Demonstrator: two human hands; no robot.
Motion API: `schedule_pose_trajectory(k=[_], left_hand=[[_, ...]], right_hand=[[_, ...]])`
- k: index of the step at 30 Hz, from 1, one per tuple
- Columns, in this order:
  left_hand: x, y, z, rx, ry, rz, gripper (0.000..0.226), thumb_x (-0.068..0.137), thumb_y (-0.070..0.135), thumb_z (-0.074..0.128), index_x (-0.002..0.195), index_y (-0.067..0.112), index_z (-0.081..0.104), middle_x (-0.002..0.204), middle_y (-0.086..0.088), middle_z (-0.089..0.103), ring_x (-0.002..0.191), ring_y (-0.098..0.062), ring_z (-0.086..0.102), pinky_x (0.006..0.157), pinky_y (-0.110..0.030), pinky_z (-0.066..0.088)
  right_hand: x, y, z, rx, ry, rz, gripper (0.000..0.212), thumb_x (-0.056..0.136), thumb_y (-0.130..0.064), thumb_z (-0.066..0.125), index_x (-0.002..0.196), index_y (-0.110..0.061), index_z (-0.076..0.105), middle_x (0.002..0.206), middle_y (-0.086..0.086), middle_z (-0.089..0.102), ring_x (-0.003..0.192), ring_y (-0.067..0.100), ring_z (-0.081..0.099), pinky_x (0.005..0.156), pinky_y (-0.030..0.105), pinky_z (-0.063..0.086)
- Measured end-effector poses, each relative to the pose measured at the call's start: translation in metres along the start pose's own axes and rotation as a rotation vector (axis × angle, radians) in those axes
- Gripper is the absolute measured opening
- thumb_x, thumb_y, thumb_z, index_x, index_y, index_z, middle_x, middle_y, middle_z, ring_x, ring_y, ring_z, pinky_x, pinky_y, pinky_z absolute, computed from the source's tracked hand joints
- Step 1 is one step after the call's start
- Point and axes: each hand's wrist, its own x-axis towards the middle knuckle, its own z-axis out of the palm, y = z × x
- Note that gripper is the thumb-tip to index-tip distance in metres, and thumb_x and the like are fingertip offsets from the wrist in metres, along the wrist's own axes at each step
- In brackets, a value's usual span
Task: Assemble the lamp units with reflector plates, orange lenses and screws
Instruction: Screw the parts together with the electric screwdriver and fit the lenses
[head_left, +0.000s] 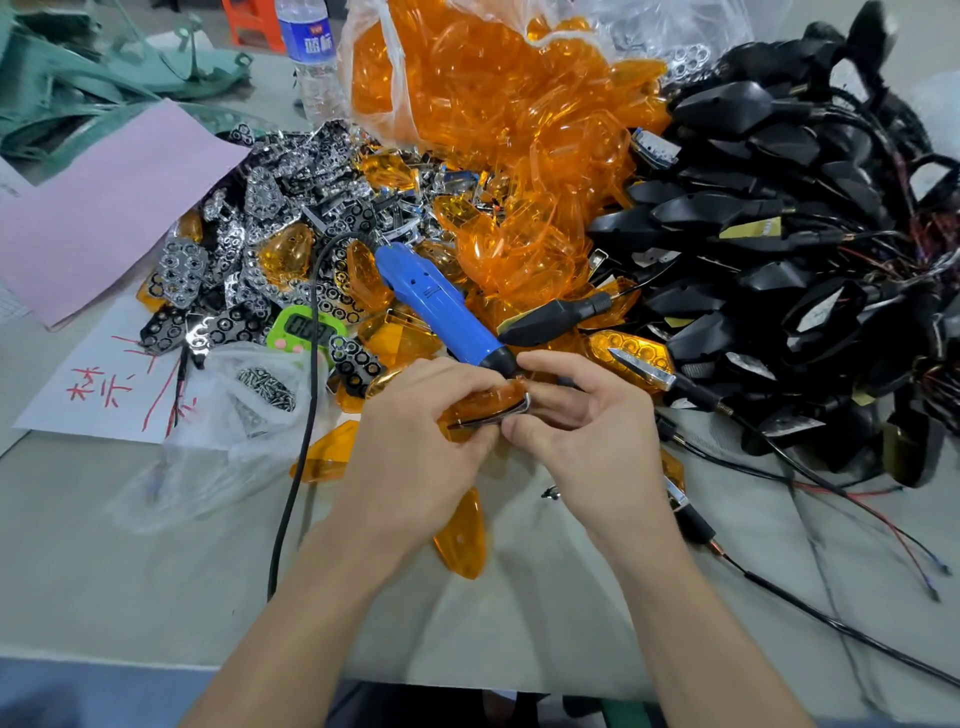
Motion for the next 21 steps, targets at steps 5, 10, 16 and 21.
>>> schedule_pose_trajectory(k=[5, 10, 16, 21], left_hand=[[-0.003, 0.002, 0.006, 0.001, 0.051, -0.040, 0.050, 0.076, 0.006, 0.088, 0.118, 0.030, 0.077, 0.110, 0.024, 0.065, 0.111, 0.003, 0.058, 0.101, -0.009, 0.041], [-0.003, 0.000, 0.005, -0.147, -0.096, -0.169, 0.030, 0.087, 0.022, 0.081, 0.111, 0.041, 0.080, 0.102, 0.034, 0.072, 0.108, 0.007, 0.064, 0.090, -0.012, 0.050], [-0.003, -0.003, 0.018, -0.396, 0.024, -0.357, 0.018, 0.093, 0.019, 0.075, 0.100, 0.034, 0.082, 0.088, 0.015, 0.078, 0.088, -0.009, 0.072, 0.076, -0.031, 0.060], [-0.005, 0.001, 0.016, -0.732, -0.078, -0.514, 0.029, 0.099, 0.015, 0.064, 0.103, 0.037, 0.082, 0.103, 0.006, 0.080, 0.102, -0.012, 0.073, 0.089, -0.031, 0.059]], right_hand=[[-0.003, 0.004, 0.005, 0.086, 0.120, 0.055, 0.035, 0.075, 0.001, 0.084, 0.098, -0.024, 0.078, 0.089, -0.001, 0.080, 0.088, 0.018, 0.078, 0.082, 0.042, 0.063], [-0.004, 0.004, 0.000, 0.069, 0.166, 0.067, 0.037, 0.073, 0.001, 0.088, 0.087, -0.032, 0.080, 0.083, -0.003, 0.079, 0.083, 0.014, 0.077, 0.070, 0.026, 0.061], [-0.009, 0.003, 0.004, 0.009, 0.245, 0.042, 0.034, 0.070, -0.006, 0.092, 0.087, -0.032, 0.080, 0.082, -0.007, 0.079, 0.081, 0.013, 0.077, 0.072, 0.033, 0.063], [-0.011, -0.003, 0.004, -0.009, 0.276, -0.001, 0.028, 0.073, -0.010, 0.091, 0.095, -0.026, 0.082, 0.084, -0.010, 0.079, 0.083, 0.010, 0.077, 0.072, 0.028, 0.063]])
